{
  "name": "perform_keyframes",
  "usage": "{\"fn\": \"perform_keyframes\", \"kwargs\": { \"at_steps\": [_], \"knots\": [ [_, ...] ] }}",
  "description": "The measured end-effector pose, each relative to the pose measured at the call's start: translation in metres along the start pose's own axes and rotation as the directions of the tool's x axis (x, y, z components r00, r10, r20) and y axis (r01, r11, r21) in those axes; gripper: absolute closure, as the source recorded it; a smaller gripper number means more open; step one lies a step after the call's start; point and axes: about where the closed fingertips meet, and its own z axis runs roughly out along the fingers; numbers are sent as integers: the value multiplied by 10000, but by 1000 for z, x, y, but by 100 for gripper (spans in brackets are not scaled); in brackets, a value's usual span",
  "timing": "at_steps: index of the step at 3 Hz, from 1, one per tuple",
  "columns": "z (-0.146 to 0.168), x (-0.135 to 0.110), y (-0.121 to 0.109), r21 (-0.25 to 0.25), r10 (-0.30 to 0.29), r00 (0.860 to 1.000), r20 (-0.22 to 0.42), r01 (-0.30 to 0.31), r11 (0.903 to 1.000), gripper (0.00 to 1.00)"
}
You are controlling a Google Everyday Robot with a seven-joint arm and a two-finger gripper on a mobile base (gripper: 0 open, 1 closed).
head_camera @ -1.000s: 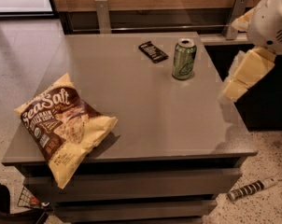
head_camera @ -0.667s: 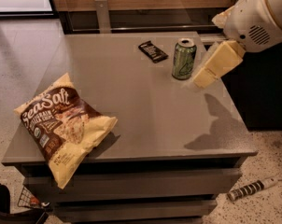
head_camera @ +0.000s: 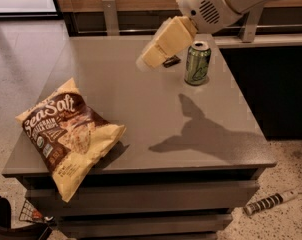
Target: Pick brown chip bag
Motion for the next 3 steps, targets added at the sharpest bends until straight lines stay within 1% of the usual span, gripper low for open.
{"fn": "perform_keyframes", "kwargs": {
  "at_steps": [1, 2, 3],
  "knots": [
    [13, -30, 8, -212, -408, 9991, 123, 411, 9989, 0],
    [13, -30, 8, -212, -409, 9991, 123, 412, 9989, 0],
    [28, -32, 18, -377, -472, 9984, -307, 461, 9982, 0]
  ]
}}
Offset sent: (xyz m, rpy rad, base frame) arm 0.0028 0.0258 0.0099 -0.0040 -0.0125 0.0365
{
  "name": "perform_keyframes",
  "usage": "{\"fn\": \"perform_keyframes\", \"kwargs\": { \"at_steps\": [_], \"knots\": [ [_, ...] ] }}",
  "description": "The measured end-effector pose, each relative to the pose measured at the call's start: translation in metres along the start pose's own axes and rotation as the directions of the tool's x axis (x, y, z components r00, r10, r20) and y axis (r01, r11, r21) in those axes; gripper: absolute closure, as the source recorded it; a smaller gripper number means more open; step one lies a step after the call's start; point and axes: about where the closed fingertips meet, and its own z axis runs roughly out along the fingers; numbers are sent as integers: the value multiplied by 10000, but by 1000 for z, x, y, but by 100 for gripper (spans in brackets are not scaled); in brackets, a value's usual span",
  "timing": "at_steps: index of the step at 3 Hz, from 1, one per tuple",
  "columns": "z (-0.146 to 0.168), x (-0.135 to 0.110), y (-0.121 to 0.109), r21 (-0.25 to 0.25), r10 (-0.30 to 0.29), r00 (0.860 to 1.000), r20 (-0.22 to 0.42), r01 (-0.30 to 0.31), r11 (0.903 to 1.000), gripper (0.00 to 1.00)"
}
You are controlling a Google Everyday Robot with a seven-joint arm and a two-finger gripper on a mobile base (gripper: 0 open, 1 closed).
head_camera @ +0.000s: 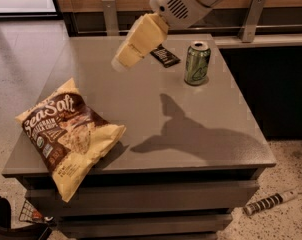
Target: Pick brown chip bag
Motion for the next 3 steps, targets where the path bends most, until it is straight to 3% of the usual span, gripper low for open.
{"fn": "perform_keyframes", "kwargs": {
  "at_steps": [2, 3],
  "knots": [
    [60, 6, 66, -972, -121, 9823, -1867, -62, 9952, 0],
    [93, 15, 106, -1578, -20, 9782, -2074, -315, 9870, 0]
  ]
}}
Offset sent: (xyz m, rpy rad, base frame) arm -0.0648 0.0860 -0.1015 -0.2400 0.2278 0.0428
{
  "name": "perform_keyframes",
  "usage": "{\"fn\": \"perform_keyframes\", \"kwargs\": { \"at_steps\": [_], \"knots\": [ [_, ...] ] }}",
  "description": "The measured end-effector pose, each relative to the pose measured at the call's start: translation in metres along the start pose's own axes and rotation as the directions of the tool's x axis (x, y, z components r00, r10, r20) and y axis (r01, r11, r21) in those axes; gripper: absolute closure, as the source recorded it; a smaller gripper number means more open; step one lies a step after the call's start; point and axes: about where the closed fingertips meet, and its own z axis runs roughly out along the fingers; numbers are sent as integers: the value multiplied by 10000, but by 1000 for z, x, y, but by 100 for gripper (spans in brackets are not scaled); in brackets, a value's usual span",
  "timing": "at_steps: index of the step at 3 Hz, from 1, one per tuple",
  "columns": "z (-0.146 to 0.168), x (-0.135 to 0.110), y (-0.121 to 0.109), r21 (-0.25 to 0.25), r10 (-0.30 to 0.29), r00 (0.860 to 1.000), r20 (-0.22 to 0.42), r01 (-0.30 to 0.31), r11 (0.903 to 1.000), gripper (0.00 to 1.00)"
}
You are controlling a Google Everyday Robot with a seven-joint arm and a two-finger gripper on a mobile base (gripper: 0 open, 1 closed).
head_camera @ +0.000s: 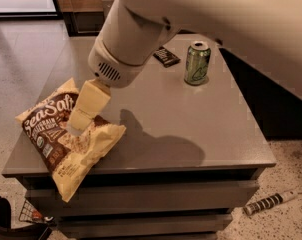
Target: Pick brown chip bag
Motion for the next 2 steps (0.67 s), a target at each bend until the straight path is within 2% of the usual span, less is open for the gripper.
{"fn": "perform_keyframes", "kwargs": {
  "at_steps": [1, 2],
  "knots": [
    [50, -4, 25, -324, -46, 10000, 15, 46, 9995, 0],
    [88, 0, 33, -435, -71, 9999, -151, 65, 9990, 0]
  ]
}}
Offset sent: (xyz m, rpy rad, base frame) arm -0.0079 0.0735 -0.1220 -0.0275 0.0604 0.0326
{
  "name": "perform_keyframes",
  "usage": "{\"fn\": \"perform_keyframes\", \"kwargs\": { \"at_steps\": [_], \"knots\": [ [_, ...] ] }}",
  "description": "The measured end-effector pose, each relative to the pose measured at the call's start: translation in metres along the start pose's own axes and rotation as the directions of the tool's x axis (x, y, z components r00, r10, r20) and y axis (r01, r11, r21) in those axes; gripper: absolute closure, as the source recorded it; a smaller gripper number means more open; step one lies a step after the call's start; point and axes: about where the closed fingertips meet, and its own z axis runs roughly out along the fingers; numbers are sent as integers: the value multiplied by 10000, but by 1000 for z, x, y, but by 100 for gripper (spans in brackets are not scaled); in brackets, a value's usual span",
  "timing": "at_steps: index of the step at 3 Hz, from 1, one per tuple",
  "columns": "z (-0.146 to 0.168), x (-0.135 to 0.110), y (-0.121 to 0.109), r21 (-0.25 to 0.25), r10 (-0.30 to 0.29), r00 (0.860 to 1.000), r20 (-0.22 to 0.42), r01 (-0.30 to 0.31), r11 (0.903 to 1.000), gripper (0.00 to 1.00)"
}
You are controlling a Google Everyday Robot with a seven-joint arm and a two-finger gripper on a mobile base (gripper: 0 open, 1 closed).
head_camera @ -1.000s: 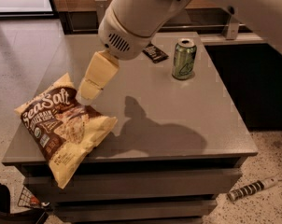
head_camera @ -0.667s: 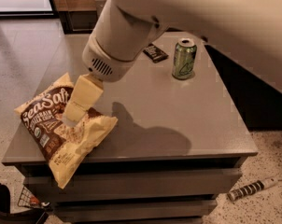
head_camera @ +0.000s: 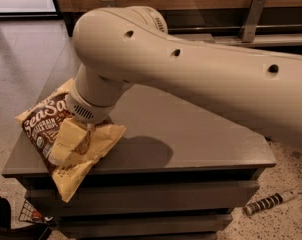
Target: Pick brown chip bag
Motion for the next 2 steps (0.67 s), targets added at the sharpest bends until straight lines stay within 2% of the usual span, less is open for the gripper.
{"fn": "perform_keyframes", "kwargs": {
  "at_steps": [1, 2],
  "knots": [
    [26, 0, 6, 157, -204, 9987, -473, 211, 9997, 0],
    [39, -9, 19, 675, -693, 9843, -1622, 812, 9944, 0]
  ]
}}
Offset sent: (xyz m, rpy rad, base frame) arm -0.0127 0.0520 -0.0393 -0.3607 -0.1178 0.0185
